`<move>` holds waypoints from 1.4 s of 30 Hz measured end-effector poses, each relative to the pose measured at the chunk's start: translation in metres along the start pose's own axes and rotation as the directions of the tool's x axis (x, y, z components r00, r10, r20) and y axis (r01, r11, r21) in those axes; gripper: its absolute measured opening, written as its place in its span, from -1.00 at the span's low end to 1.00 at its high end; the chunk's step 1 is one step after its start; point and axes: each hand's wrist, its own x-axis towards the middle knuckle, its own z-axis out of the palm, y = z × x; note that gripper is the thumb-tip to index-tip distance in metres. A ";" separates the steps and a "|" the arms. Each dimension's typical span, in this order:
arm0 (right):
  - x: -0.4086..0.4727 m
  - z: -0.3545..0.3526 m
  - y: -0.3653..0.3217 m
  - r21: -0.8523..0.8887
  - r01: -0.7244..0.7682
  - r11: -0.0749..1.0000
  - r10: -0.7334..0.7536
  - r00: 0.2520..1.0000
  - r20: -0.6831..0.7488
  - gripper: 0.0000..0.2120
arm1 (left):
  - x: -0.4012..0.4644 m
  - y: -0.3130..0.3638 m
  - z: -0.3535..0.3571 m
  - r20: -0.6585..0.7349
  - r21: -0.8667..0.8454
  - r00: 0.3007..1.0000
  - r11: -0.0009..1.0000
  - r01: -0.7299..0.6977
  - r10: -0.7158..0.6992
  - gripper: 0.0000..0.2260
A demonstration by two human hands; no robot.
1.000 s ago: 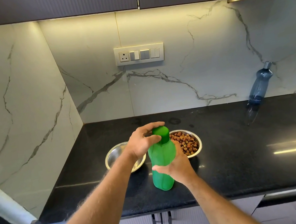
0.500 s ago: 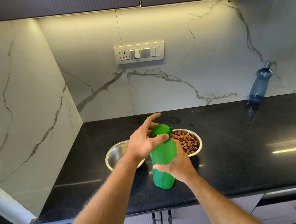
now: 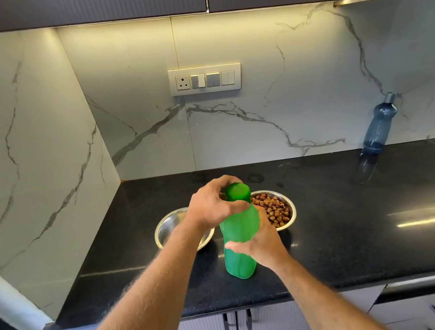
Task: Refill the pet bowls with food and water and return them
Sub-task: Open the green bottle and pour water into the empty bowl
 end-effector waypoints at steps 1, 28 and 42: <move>0.000 0.000 0.000 -0.003 -0.001 1.000 0.001 1.000 0.001 -0.02 | 0.000 0.002 0.001 -0.020 -0.014 0.999 0.999 0.038 -0.039 -0.43; 0.000 0.000 -0.001 -0.025 -0.026 0.999 0.027 1.000 0.013 -0.05 | 0.003 0.006 -0.019 0.202 -0.064 0.974 0.994 -0.087 0.098 -0.43; -0.001 0.001 -0.001 -0.002 -0.050 0.999 0.050 0.999 0.016 -0.02 | 0.010 0.004 -0.010 0.099 -0.010 0.995 1.000 0.020 -0.019 -0.42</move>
